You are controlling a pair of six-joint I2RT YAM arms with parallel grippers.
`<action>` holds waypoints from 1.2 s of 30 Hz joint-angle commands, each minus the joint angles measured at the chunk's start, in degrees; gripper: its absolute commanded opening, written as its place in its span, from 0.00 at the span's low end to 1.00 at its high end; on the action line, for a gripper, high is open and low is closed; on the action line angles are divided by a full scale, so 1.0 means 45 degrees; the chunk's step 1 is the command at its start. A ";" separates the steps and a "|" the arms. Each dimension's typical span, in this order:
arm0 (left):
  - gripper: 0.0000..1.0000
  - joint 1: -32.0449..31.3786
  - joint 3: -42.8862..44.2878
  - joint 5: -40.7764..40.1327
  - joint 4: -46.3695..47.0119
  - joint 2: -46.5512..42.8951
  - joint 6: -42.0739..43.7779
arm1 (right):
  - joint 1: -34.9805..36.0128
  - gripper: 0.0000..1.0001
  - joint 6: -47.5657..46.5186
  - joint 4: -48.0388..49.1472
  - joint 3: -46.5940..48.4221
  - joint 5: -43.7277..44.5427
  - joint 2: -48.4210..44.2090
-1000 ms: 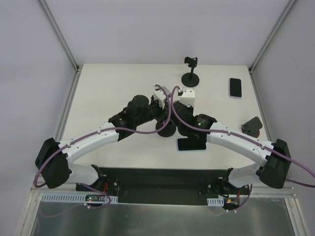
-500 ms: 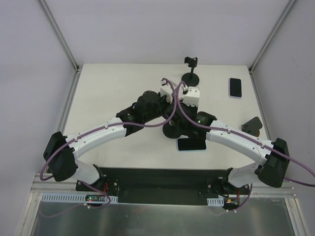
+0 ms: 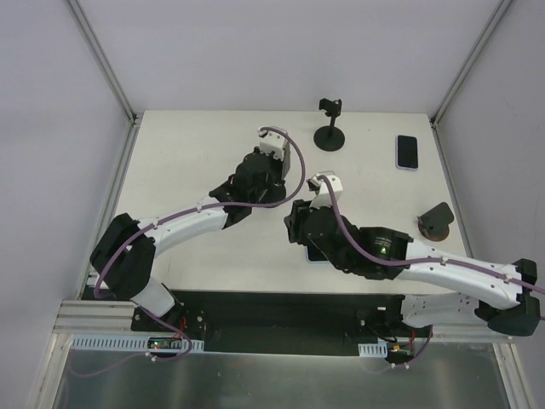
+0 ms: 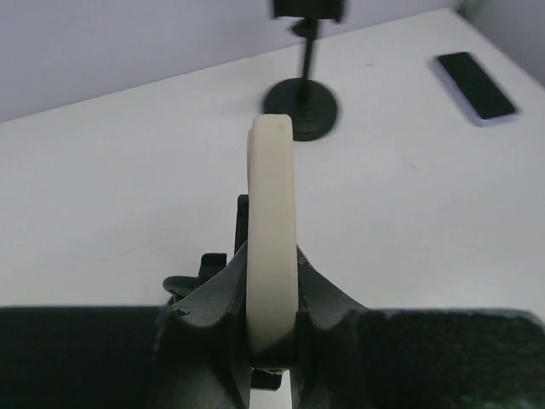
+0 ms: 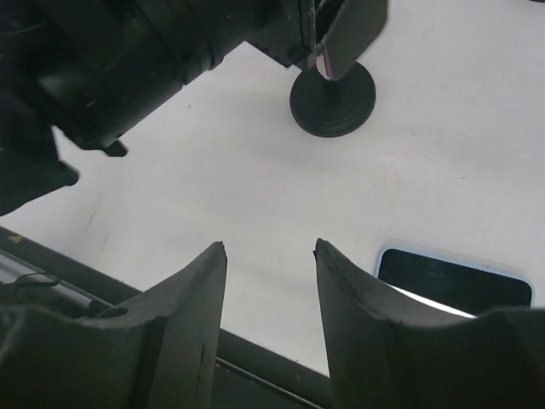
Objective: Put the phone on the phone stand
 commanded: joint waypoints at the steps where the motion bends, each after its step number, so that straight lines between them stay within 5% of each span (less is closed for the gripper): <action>1: 0.00 0.0359 -0.0498 -0.2638 -0.2088 0.0565 0.1146 | 0.0274 0.51 -0.0800 0.0723 0.0206 -0.0438 -0.0516; 5: 0.00 0.0359 -0.0771 -0.1703 -0.2534 -0.0310 0.1226 | -0.1803 0.55 -0.1400 0.0679 -0.0436 -0.1212 -0.1354; 8: 0.00 0.0398 -0.1217 0.0013 -0.3025 -0.1053 0.1206 | -0.4186 0.58 -0.4203 0.1945 -0.1432 -0.5055 -0.1824; 12: 0.00 0.0749 -0.2137 0.4538 -0.3026 -0.3064 0.2004 | -0.5874 0.72 -0.7470 0.3083 -0.2332 -0.9232 -0.2098; 16: 0.00 0.1158 -0.2685 0.7954 -0.3318 -0.4374 0.3002 | -0.8389 0.77 -0.8261 0.4331 -0.2858 -1.4022 -0.1768; 24: 0.00 0.1745 -0.3486 1.1852 -0.3377 -0.5529 0.4525 | -0.9295 0.73 -0.9196 0.6815 -0.2041 -2.0973 0.1197; 36: 0.00 0.2604 -0.2393 1.5251 -0.4314 -0.4553 0.5131 | -0.8534 0.71 -1.1950 0.6855 -0.1650 -2.0164 0.2627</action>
